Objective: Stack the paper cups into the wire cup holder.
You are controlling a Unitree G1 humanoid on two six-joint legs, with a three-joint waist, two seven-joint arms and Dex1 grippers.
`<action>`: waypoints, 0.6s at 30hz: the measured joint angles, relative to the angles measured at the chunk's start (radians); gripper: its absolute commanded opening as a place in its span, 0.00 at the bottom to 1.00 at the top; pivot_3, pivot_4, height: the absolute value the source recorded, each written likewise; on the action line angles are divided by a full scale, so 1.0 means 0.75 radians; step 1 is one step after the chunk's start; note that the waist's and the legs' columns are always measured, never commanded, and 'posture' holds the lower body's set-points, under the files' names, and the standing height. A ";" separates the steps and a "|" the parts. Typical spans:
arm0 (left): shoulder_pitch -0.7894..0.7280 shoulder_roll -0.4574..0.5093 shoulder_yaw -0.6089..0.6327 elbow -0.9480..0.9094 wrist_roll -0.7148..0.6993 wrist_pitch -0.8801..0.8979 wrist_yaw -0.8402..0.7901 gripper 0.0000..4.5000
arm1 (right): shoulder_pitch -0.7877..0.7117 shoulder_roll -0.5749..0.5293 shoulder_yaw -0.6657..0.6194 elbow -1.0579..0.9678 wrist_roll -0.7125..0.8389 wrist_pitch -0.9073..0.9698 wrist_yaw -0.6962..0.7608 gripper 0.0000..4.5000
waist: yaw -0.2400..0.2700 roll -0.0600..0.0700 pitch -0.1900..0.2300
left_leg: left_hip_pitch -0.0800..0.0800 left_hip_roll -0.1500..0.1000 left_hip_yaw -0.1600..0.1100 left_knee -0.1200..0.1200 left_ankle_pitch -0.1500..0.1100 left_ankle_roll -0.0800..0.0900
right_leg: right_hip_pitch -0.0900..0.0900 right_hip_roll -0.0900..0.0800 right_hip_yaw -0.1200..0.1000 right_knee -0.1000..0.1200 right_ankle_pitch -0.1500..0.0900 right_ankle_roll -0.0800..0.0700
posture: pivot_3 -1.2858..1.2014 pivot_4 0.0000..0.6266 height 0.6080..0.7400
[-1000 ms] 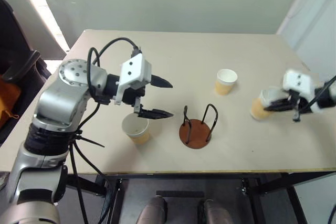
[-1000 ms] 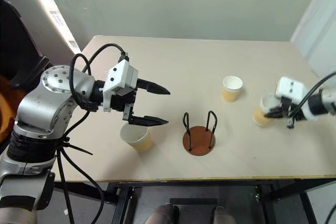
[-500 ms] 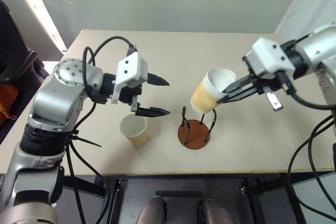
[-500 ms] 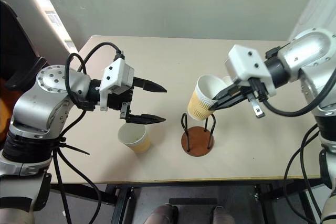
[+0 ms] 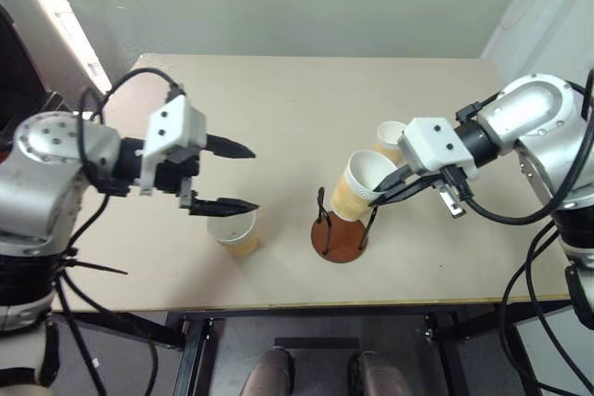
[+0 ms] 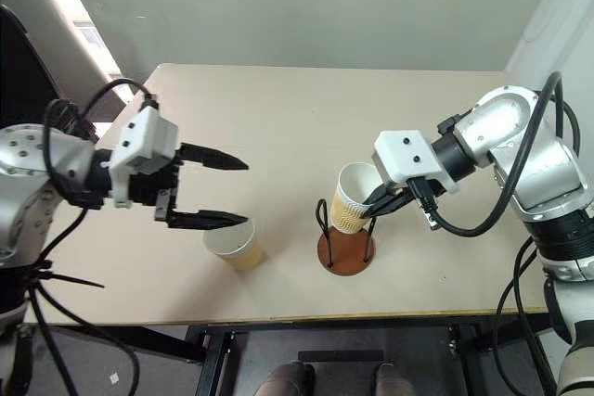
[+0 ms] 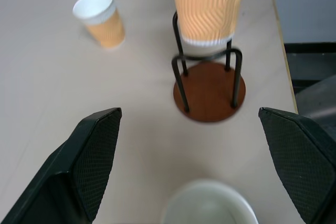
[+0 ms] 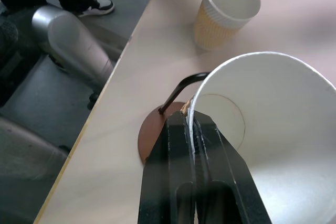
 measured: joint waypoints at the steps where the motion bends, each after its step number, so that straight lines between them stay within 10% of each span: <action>1: 0.028 0.020 0.023 0.000 -0.007 0.000 -0.001 1.00 | 0.000 0.003 0.001 0.002 -0.009 -0.007 0.000 0.04 | 0.000 0.000 0.000 | 0.001 0.000 0.000 -0.001 0.001 -0.001 | 0.000 0.000 0.000 0.001 -0.001 -0.002 | 0.52 0.24 1.00; 14: 0.074 0.030 0.038 -0.013 -0.009 0.003 0.107 1.00 | -0.128 0.069 0.040 0.237 -0.101 -0.096 -0.036 0.97 | -0.006 -0.001 0.000 | 0.008 0.002 -0.001 -0.015 0.006 -0.009 | -0.003 0.001 -0.001 0.004 -0.004 -0.011 | 0.52 0.24 1.00; 18: -0.024 -0.072 0.006 0.068 0.082 -0.009 0.281 1.00 | -0.266 0.177 0.028 0.663 -0.291 -0.273 -0.288 0.99 | -0.005 -0.001 0.000 | 0.009 0.002 -0.002 -0.015 0.008 -0.010 | -0.004 0.000 0.000 0.005 -0.001 -0.016 | 0.52 0.24 1.00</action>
